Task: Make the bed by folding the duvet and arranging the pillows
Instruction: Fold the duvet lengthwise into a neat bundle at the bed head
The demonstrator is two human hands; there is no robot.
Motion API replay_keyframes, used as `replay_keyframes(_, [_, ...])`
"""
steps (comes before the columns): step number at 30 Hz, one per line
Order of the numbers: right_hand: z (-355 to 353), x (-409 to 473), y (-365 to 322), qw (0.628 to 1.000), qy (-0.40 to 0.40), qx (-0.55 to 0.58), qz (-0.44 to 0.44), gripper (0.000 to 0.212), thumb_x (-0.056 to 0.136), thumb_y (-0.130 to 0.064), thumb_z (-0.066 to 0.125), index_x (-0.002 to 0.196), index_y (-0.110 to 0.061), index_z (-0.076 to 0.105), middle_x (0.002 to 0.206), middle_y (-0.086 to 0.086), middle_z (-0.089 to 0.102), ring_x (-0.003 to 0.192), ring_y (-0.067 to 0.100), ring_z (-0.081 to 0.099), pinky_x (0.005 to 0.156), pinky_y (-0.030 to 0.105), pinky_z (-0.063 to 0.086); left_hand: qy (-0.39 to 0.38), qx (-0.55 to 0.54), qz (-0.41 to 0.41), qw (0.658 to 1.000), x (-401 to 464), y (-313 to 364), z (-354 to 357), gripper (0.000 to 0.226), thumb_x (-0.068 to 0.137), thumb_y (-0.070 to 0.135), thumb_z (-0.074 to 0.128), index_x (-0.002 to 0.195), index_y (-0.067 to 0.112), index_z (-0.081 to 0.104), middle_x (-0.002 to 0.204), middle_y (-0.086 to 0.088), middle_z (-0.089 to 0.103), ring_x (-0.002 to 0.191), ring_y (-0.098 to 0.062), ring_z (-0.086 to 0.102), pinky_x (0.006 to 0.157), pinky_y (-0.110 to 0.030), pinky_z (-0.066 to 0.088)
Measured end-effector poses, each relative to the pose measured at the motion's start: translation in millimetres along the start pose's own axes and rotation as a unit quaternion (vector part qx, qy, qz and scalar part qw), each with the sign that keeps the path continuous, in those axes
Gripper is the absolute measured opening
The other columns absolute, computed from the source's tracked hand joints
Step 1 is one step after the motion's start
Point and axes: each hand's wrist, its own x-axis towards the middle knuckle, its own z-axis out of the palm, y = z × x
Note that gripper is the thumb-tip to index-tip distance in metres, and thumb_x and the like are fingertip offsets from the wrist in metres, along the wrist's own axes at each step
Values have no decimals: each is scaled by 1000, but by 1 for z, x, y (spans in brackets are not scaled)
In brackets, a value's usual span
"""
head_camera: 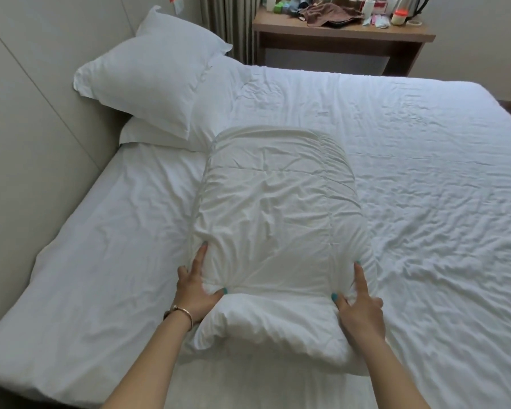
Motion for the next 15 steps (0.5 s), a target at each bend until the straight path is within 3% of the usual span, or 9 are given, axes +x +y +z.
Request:
replay_keyframes(6, [4,-77,15,999,-21,6,35,81,89,-51,57,138,-68,-6,123,26,40,87,32,54,87,40,47,-11,11,6,1000,-59,-30,-18,111,68,36,81,128,75,-5,108,-3,28,100,-31,51,102,-40,41])
replay_keyframes(9, [4,-114,26,998,-35,35,43,80,90,-50,57,139,-67,-4,115,17,39,78,24,52,80,36,47,-20,8,5,1000,-89,-45,-26,111,68,34,81,130,72,-3,108,-4,29,97,-28,48,103,-41,41])
replay_keyframes(15, [11,-167,46,994,-67,62,62,83,89,-52,58,135,-70,-8,103,6,34,80,20,51,87,38,49,-45,0,-5,999,-129,-74,-36,116,62,36,86,128,74,-2,112,-1,27,108,-30,46,105,-44,39])
